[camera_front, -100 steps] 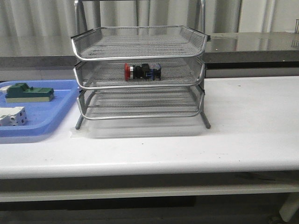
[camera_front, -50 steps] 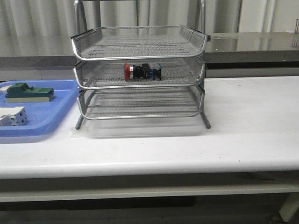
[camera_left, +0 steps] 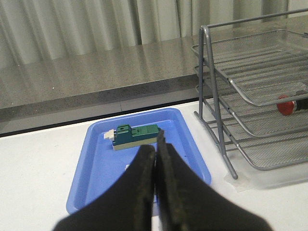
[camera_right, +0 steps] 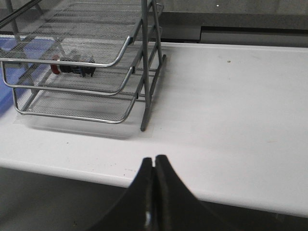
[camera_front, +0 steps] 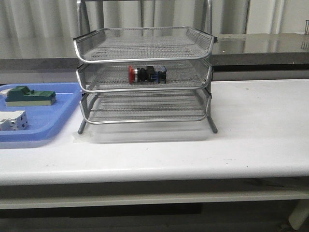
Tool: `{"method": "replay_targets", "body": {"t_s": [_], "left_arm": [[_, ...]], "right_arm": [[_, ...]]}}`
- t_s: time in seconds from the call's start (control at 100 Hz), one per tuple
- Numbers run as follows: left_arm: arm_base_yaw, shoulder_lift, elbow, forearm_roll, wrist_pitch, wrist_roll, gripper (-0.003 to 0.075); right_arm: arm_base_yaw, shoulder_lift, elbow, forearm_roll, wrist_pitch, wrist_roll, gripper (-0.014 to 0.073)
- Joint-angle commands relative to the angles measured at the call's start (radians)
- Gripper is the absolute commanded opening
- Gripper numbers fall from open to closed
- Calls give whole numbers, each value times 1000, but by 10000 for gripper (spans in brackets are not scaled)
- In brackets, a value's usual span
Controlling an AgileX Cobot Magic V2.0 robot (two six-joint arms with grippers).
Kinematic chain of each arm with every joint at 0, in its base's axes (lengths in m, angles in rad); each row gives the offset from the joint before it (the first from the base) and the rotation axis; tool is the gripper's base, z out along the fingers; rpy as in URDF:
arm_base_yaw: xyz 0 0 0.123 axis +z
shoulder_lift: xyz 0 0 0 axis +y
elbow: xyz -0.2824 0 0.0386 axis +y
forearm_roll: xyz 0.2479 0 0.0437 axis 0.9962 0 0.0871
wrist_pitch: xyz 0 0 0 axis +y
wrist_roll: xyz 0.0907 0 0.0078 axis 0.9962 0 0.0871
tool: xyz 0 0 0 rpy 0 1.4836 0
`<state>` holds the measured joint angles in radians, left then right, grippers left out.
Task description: Place button on rack with both arms
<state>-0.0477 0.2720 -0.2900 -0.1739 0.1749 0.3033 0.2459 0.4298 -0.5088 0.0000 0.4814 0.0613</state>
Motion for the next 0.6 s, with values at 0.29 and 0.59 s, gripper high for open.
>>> {"method": "replay_targets", "body": {"t_s": [0.29,0.59], "left_arm": [[3,7,-28,-11,-84,-8,4],[3,7,-28,-11,-84,-8,4]], "right_arm": [[-83,-256,262,-25,-313,-7,-67],[-148,-455,422,-24,-371,-7,-67]]}}
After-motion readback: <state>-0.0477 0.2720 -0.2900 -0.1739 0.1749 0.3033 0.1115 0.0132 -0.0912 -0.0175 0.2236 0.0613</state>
